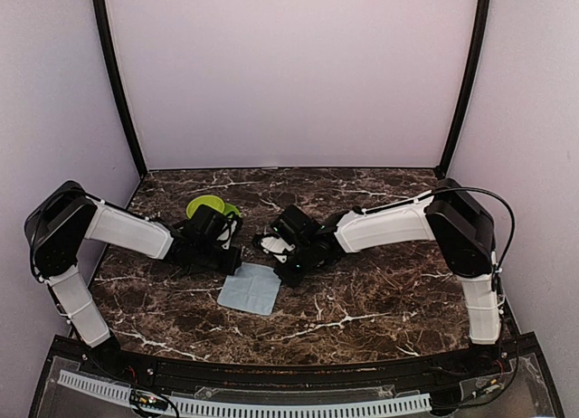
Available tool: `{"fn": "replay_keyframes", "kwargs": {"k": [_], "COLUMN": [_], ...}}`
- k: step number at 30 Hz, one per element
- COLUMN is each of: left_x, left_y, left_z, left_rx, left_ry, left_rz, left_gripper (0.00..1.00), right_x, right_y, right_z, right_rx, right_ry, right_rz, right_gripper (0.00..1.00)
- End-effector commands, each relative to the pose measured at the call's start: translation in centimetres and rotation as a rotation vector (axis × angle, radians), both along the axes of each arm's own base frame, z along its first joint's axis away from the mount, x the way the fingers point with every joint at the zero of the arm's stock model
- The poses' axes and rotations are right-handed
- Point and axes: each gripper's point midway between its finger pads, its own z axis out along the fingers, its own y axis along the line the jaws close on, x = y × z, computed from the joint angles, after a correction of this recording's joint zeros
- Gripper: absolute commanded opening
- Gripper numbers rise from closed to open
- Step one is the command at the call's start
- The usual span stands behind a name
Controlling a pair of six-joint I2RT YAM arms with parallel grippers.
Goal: Organize the sunglasses
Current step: Pick up the glasses cleaning cloth from the center of the board.
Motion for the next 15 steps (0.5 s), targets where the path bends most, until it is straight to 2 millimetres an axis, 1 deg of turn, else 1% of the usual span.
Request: {"fn": "replay_keyframes", "kwargs": {"k": [1, 9, 15], "left_x": [-0.5, -0.9, -1.2], "left_y": [-0.4, -0.6, -0.7], "left_z": [0.9, 1.7, 2.8], "left_rx": [-0.040, -0.069, -0.095], "left_ry": [-0.019, -0.046, -0.090], "left_rz": [-0.015, -0.046, -0.076], "left_gripper": [0.00, 0.00, 0.00], "right_x": [0.3, 0.2, -0.3], "right_y": [0.4, 0.5, 0.7], "right_z": [2.1, 3.3, 3.9], "right_rx": [0.050, 0.082, 0.114], "right_ry": [-0.002, -0.006, 0.009], "right_rz": [-0.011, -0.017, -0.011], "right_gripper": [0.00, 0.00, 0.00]}}
